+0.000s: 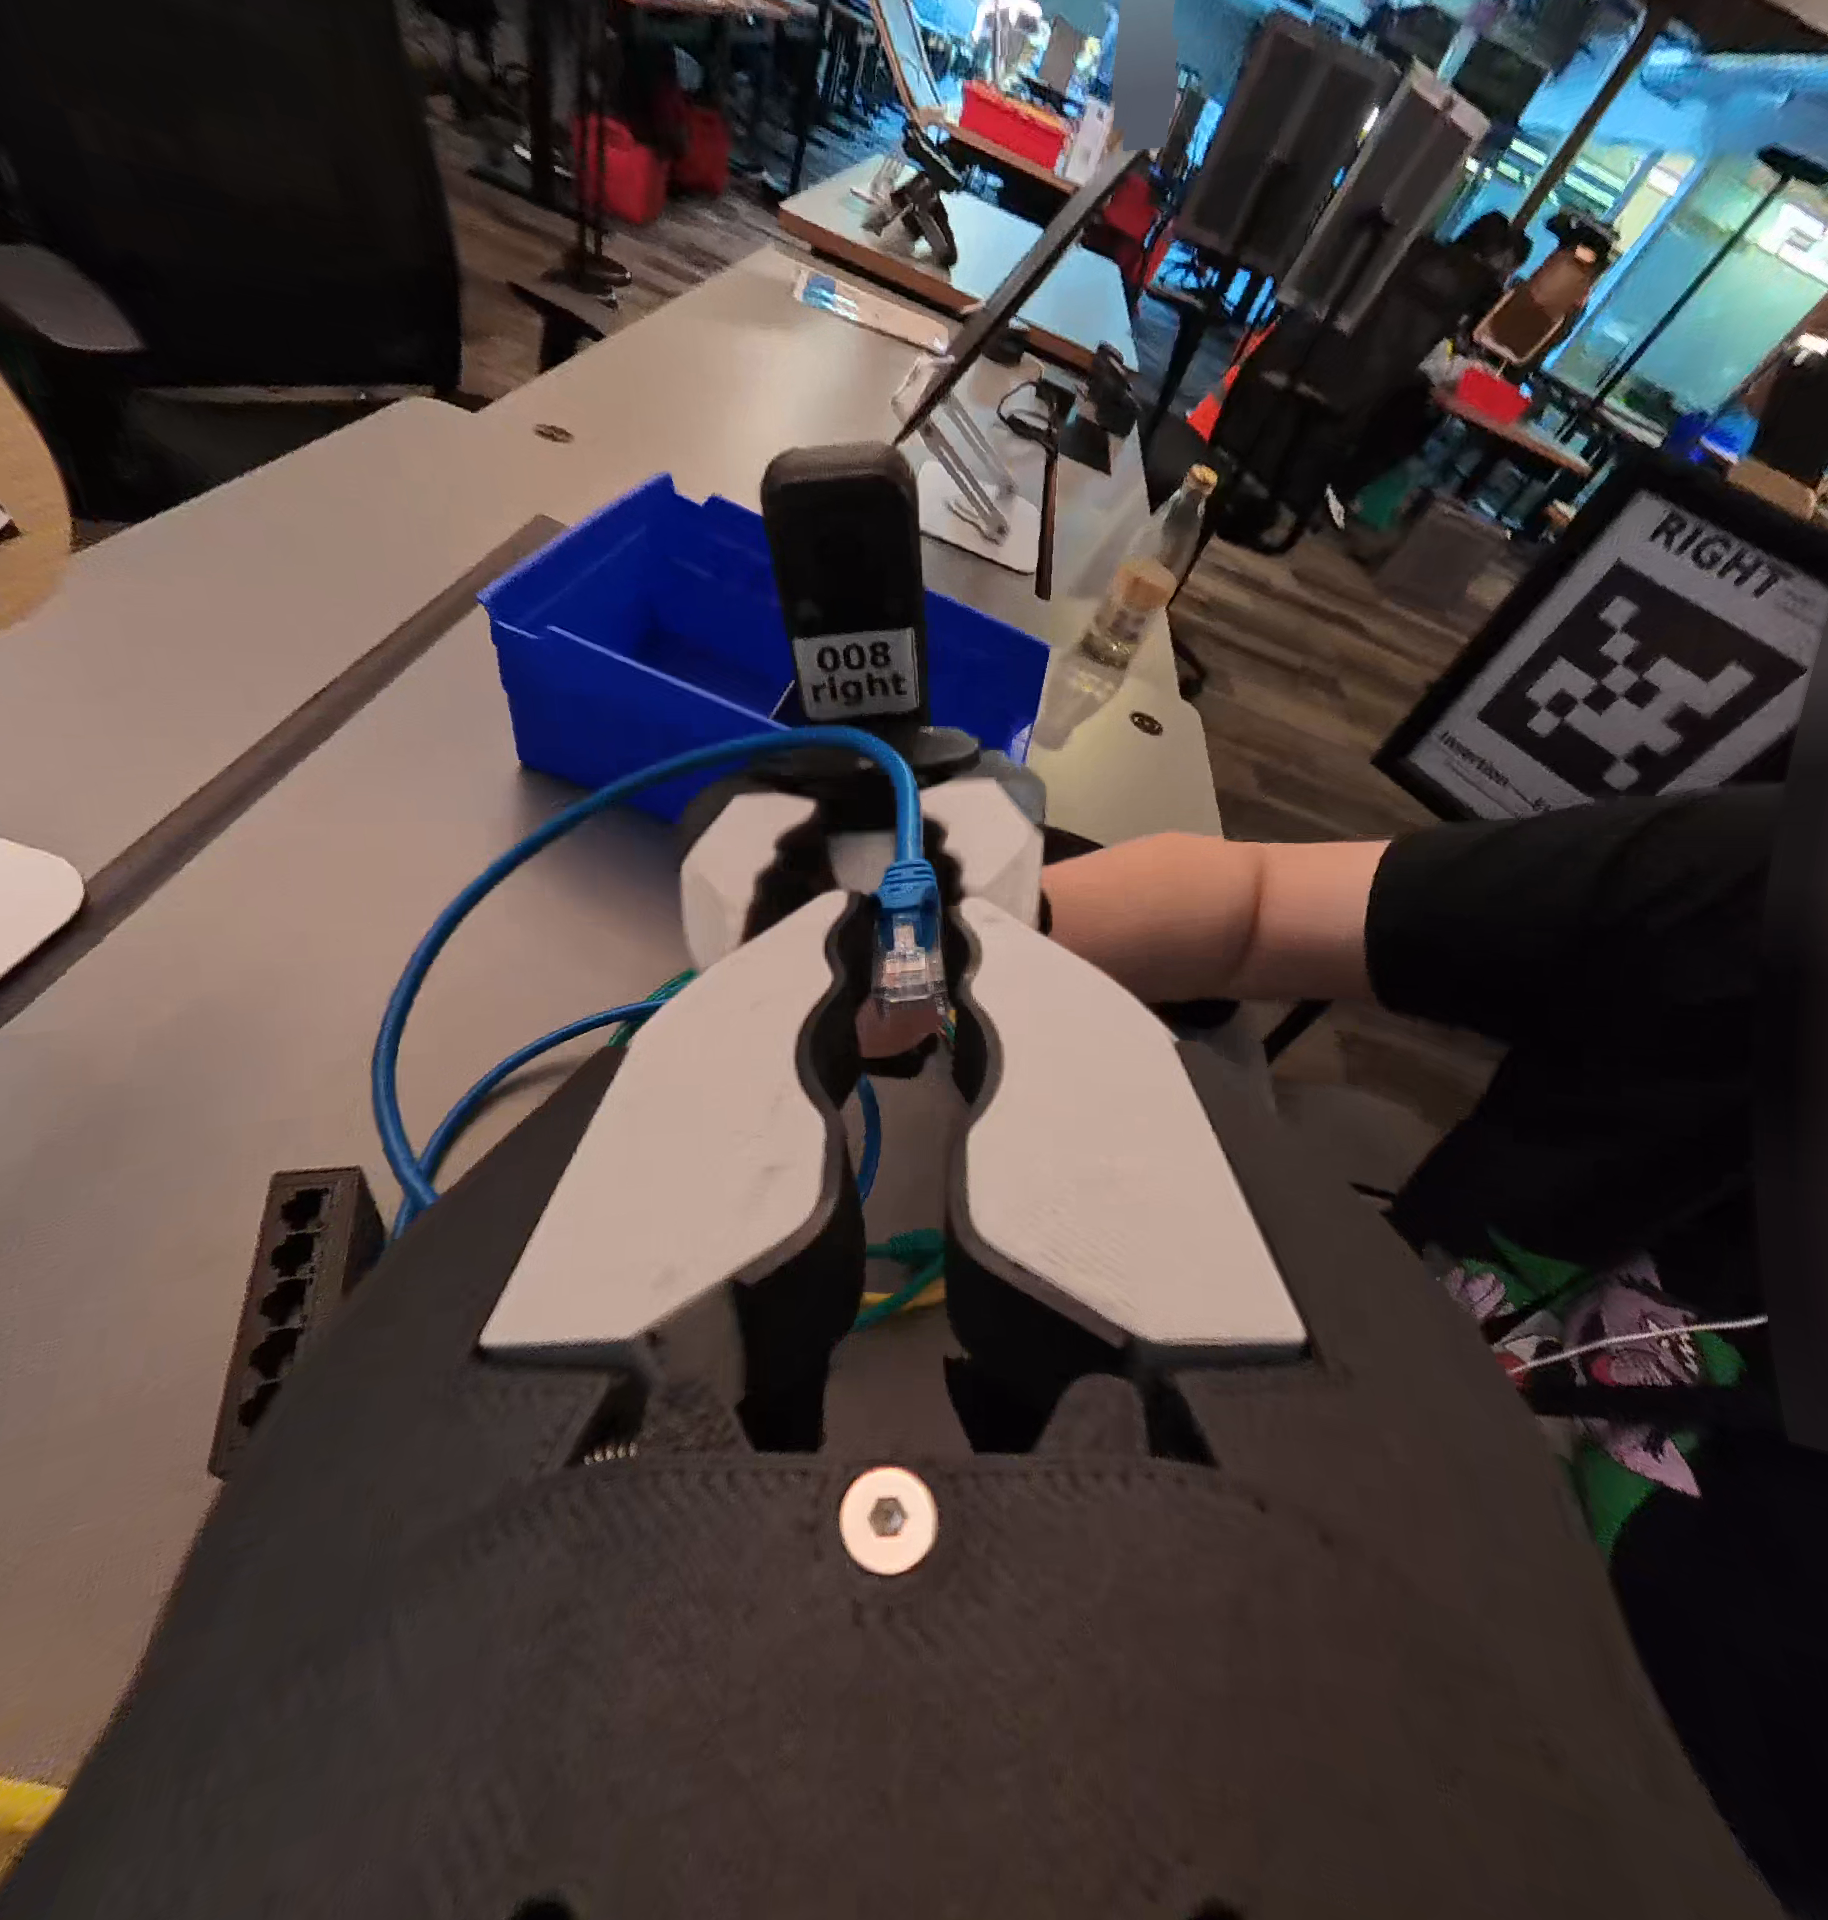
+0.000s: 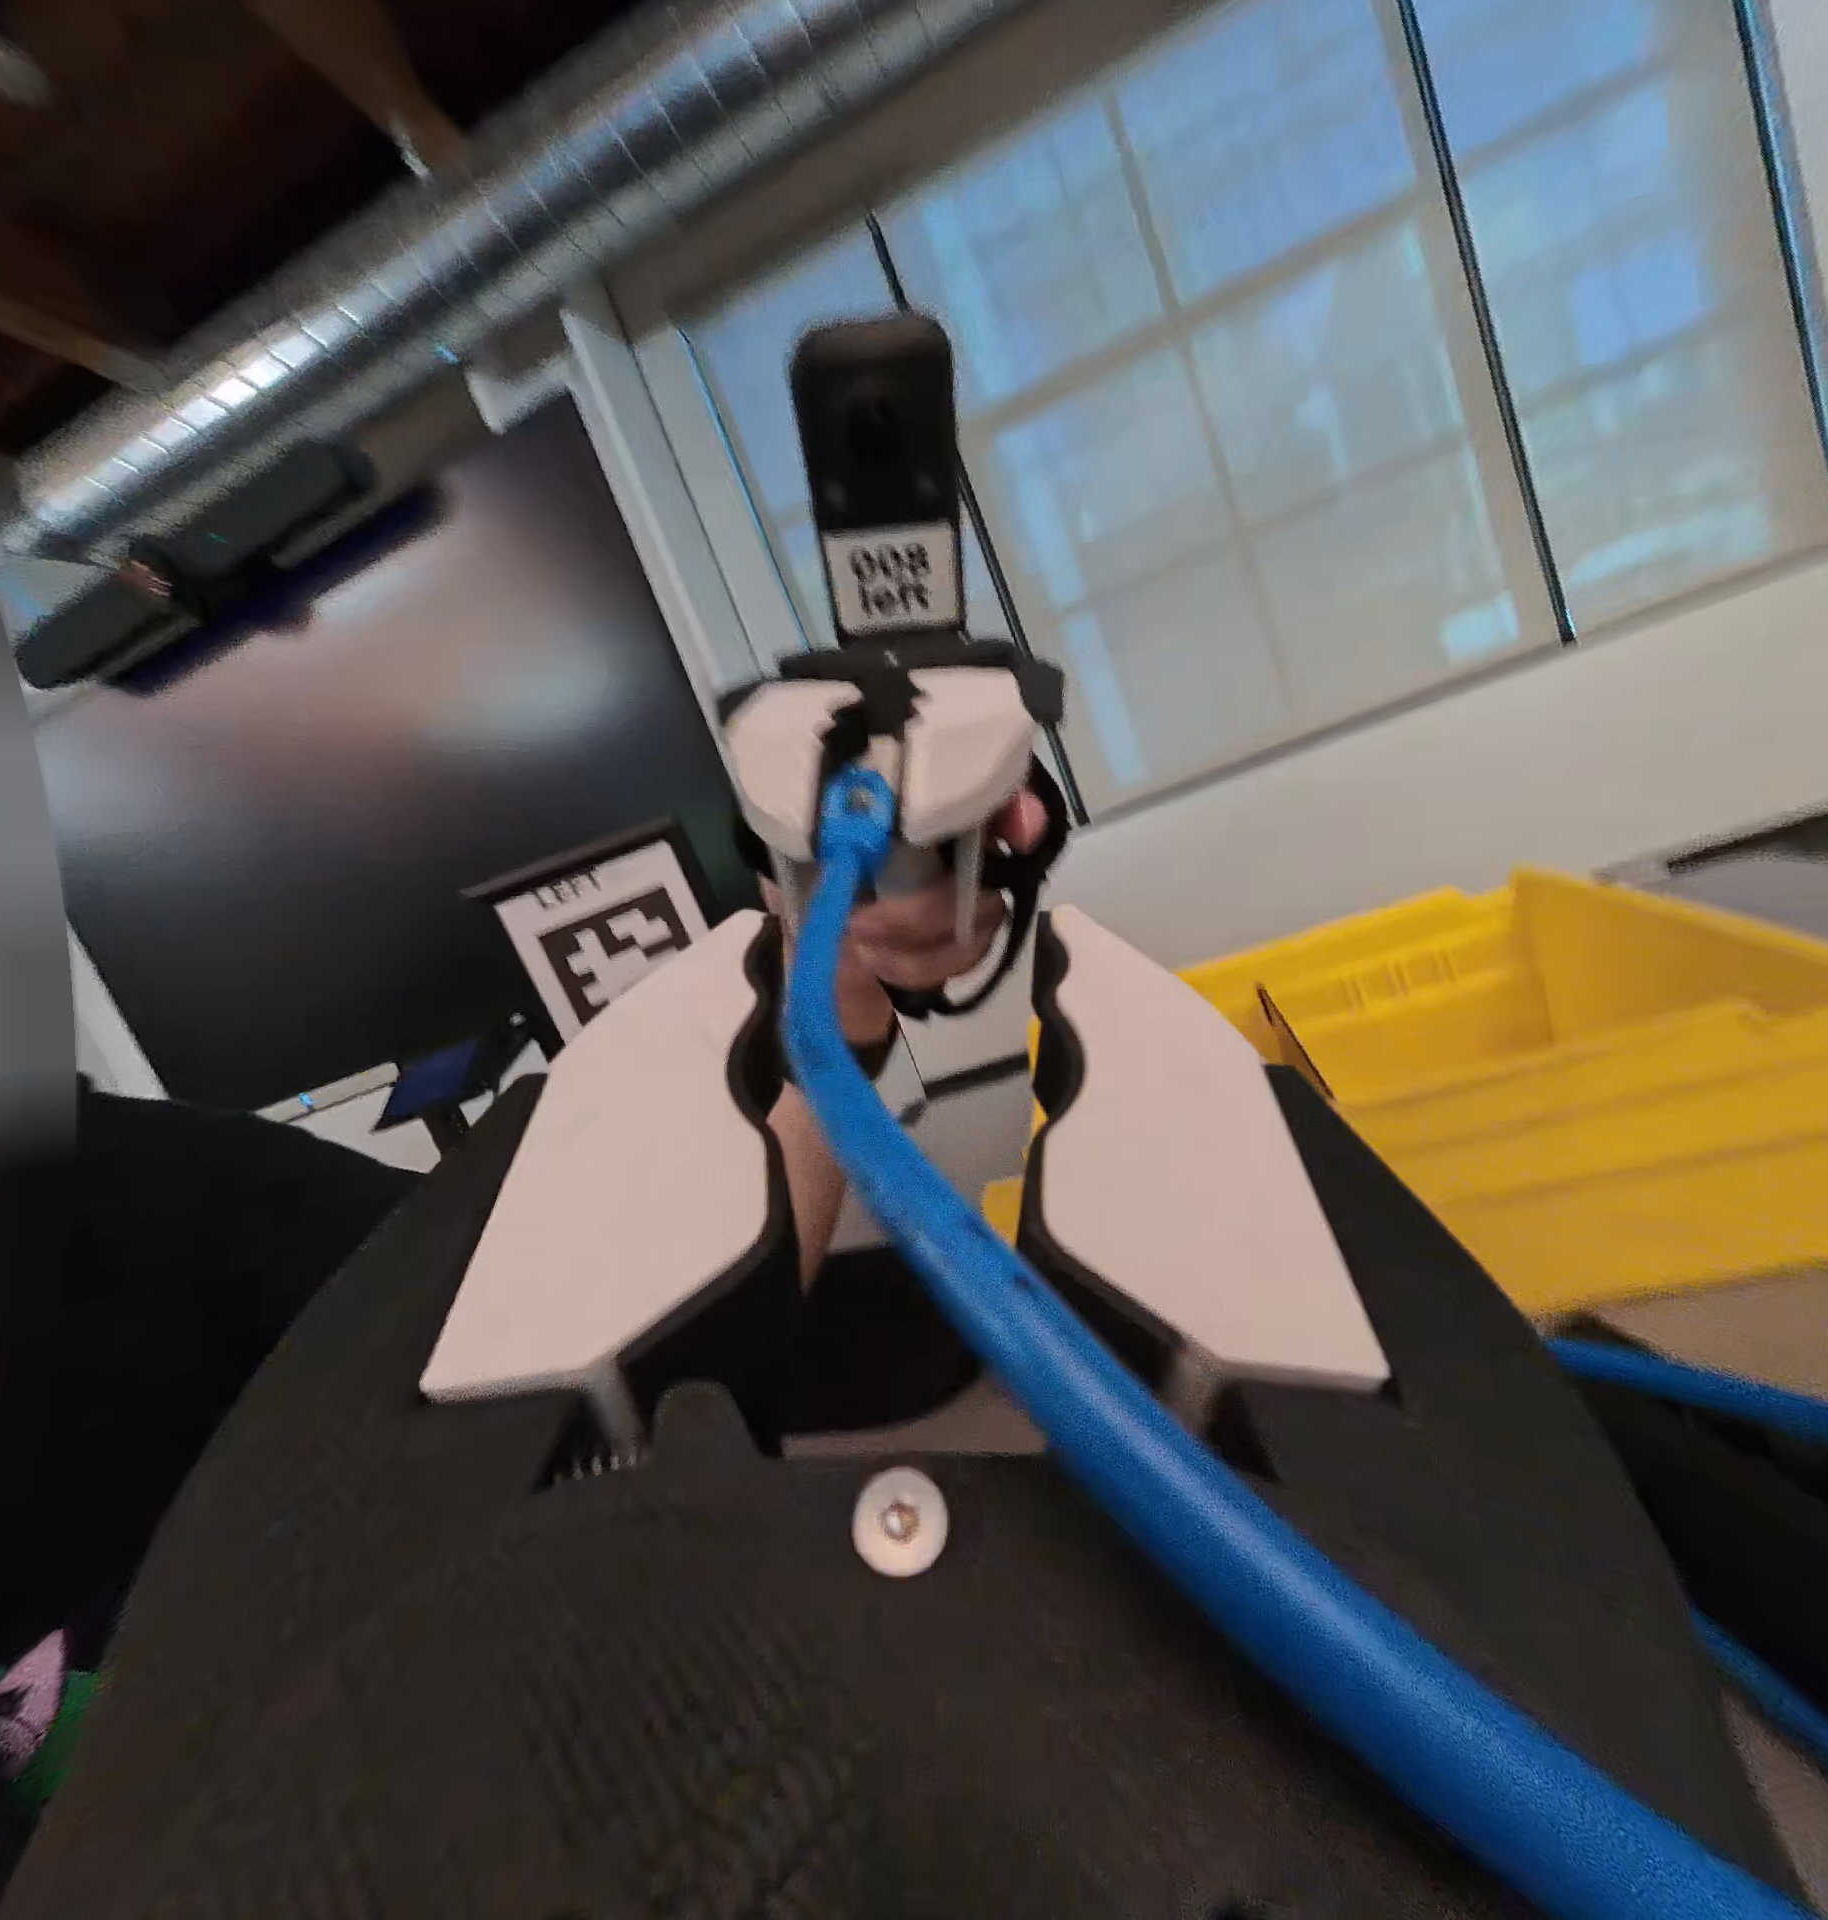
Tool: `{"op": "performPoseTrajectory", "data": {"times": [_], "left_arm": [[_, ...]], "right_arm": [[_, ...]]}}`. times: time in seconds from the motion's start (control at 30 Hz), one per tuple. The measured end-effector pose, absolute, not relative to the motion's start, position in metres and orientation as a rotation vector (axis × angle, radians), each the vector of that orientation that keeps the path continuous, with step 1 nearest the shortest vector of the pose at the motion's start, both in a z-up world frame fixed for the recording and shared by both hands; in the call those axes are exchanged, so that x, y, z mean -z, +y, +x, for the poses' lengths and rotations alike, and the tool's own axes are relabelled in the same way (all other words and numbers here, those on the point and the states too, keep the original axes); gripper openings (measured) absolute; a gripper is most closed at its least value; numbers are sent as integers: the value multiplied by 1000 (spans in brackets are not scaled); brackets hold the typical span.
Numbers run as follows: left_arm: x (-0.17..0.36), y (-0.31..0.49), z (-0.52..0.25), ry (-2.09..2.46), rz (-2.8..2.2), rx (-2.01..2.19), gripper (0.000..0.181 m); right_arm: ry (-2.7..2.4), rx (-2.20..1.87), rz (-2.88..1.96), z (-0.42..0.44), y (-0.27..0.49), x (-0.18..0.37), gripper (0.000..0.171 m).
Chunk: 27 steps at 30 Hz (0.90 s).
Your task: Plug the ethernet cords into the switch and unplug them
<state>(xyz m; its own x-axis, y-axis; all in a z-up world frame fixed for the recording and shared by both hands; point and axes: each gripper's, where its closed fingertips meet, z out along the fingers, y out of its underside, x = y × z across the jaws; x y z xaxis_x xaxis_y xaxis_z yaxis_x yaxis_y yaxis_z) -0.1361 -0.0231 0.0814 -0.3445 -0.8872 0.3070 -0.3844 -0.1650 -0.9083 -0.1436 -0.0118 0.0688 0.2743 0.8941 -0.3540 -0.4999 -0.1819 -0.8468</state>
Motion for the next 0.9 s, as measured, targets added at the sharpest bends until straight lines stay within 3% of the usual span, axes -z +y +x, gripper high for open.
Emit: {"op": "performPoseTrajectory", "data": {"times": [0.3, 0.9], "left_arm": [[-79, -31, -140, 1733, -1397, 1475, 12], [-70, -28, -137, 1752, -1423, 1423, 12]], "right_arm": [[-509, -1400, -1185, -135, -29, -87, 13], [-601, -1311, -1318, -129, -27, -76, 9]]}}
